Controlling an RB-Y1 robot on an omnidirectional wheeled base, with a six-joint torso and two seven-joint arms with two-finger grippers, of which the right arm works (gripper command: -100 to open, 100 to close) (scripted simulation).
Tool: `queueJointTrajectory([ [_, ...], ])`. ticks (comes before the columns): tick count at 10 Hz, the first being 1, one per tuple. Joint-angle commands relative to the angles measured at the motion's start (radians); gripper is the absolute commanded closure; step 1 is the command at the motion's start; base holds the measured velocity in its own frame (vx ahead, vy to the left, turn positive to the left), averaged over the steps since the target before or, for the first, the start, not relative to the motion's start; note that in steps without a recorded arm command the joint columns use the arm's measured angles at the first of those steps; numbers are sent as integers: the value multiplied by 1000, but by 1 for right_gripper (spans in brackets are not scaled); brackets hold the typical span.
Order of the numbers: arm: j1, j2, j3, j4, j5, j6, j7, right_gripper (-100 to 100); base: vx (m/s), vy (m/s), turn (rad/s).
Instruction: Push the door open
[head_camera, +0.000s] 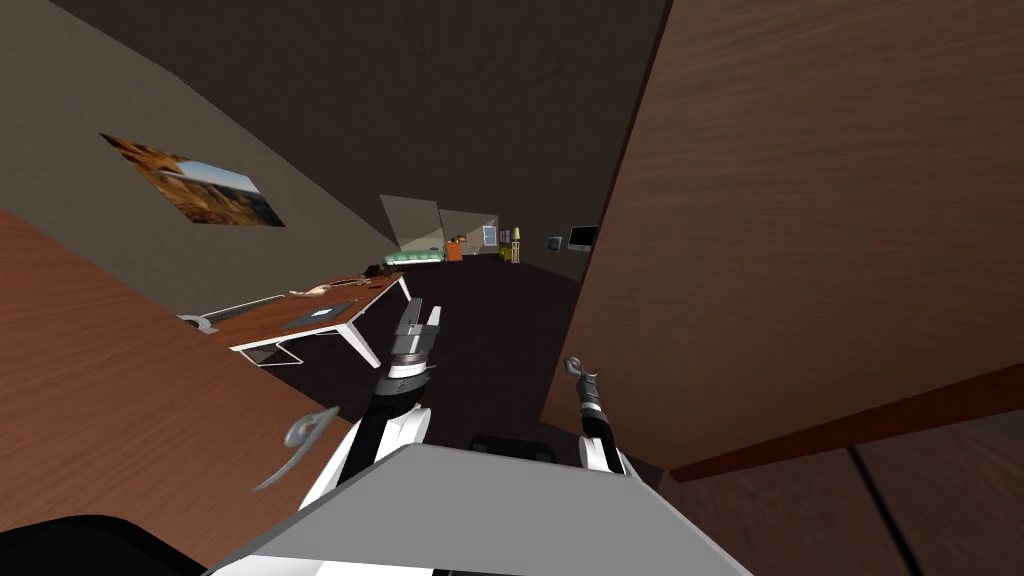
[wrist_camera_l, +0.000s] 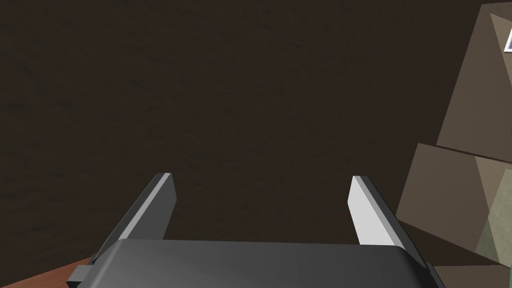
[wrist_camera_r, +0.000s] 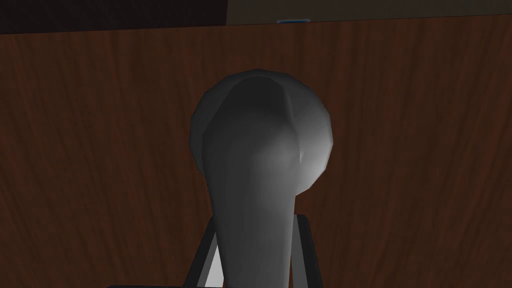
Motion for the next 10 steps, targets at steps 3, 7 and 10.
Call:
queueJointTrajectory([
  [3, -1, -4, -25, 1, -13, -2, 8, 100, 139, 28, -44],
  [7, -2, -5, -68, 6, -35, -4, 24, 100, 205, 46, -53],
  [10, -3, -4, -104, 10, -54, -6, 37, 100, 203, 54, -64],
])
